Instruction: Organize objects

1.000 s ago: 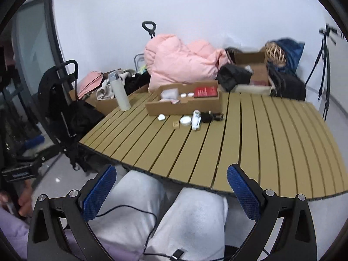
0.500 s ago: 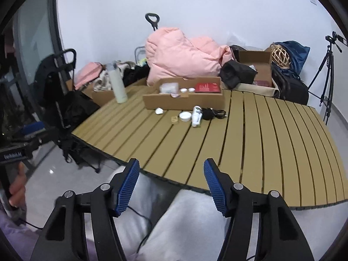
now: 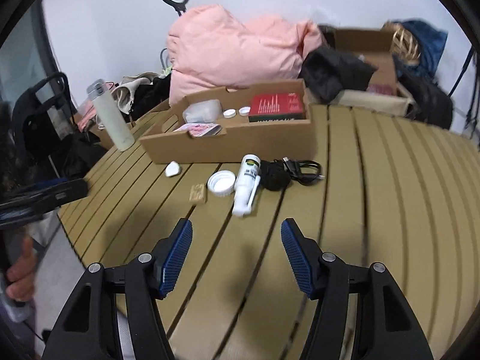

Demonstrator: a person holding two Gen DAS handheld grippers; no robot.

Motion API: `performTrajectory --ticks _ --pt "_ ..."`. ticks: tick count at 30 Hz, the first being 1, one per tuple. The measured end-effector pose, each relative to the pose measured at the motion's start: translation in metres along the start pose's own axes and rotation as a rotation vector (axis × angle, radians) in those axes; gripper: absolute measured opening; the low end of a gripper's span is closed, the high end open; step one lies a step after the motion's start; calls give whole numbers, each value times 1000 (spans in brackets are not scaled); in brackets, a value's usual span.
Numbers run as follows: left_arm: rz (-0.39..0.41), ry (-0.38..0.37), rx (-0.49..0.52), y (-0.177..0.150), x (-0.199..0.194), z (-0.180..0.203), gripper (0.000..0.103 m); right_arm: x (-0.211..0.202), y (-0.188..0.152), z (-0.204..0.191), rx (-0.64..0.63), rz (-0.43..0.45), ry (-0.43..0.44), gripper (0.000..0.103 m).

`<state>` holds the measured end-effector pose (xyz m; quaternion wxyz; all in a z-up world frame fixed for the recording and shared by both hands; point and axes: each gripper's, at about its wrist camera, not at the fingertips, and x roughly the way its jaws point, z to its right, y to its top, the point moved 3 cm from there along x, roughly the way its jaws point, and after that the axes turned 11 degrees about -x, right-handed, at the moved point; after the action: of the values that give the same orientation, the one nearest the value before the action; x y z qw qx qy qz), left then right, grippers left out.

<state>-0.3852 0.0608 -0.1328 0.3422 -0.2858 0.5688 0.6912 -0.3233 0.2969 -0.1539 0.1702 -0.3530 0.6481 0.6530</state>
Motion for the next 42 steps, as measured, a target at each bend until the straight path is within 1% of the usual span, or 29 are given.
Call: performTrajectory --ticks 1,2,3,5,6,8,11,13,14,15,16,17,18,20,22,23,25,26,27,28,30,31,32,34,35,36,38,40,42 --pt "-12 -2 -5 7 13 2 82 6 3 3 3 2 -9 66" --pt "-26 10 -17 13 27 2 78 13 6 7 -5 2 -27 66" --pt "-41 24 -32 20 40 4 72 23 11 11 -17 1 -49 66" --pt "-73 -7 -23 31 61 13 71 36 17 16 -10 4 -59 66" --pt "-92 -15 6 36 70 21 71 41 20 17 -7 2 -56 66" --pt "-72 1 49 45 75 34 71 53 27 18 -12 -18 -60 66" --pt "-59 2 87 56 75 40 70 57 43 21 -22 -23 -112 66" --pt "-64 3 104 54 70 39 70 58 52 23 -18 -22 -109 66" --pt "-72 4 107 54 72 38 70 59 57 24 -7 -39 -100 66" --pt "-82 14 103 53 74 34 65 59 63 25 2 -44 -94 66" --pt "-86 22 90 52 75 31 61 59 67 25 10 -42 -84 66" --pt "-88 28 68 51 77 26 57 59 71 25 18 -41 -77 63" --pt "-85 38 47 49 79 20 56 57 76 24 23 -25 -77 61" --pt "-40 76 26 40 82 8 56 54 84 22 40 17 -69 51" --pt "13 78 -12 26 79 -10 51 49 89 17 54 70 -65 44" --pt "16 79 -31 21 77 -16 48 46 90 13 55 90 -64 42" --pt "9 77 -96 13 64 -28 47 36 85 0 44 120 -44 42" --pt "7 57 -124 13 60 -30 46 33 78 -7 43 124 -24 42" --pt "-2 0 -131 16 58 -28 47 33 73 -11 47 105 -19 42" --pt "-16 -17 -109 18 61 -23 48 36 69 -14 55 69 -22 42" --pt "-29 15 -12 25 70 -9 47 47 68 -16 57 -6 -6 42" --pt "-14 -6 27 28 75 -2 47 54 71 -17 35 -24 2 42" --pt "-13 -36 40 30 82 2 47 59 76 -19 1 -29 1 42" --pt "-25 -23 57 28 95 7 47 78 86 -26 -88 -37 38 42" --pt "-15 -21 76 25 100 9 47 91 88 -28 -123 -58 58 42" --pt "5 6 108 22 105 11 47 101 87 -31 -152 -76 66 42" --pt "28 45 137 19 115 9 48 118 80 -35 -192 -105 101 42" --pt "-9 36 125 20 128 6 46 129 70 -38 -223 -126 112 42" --pt "-10 16 111 23 130 5 45 139 65 -37 -241 -161 92 33"
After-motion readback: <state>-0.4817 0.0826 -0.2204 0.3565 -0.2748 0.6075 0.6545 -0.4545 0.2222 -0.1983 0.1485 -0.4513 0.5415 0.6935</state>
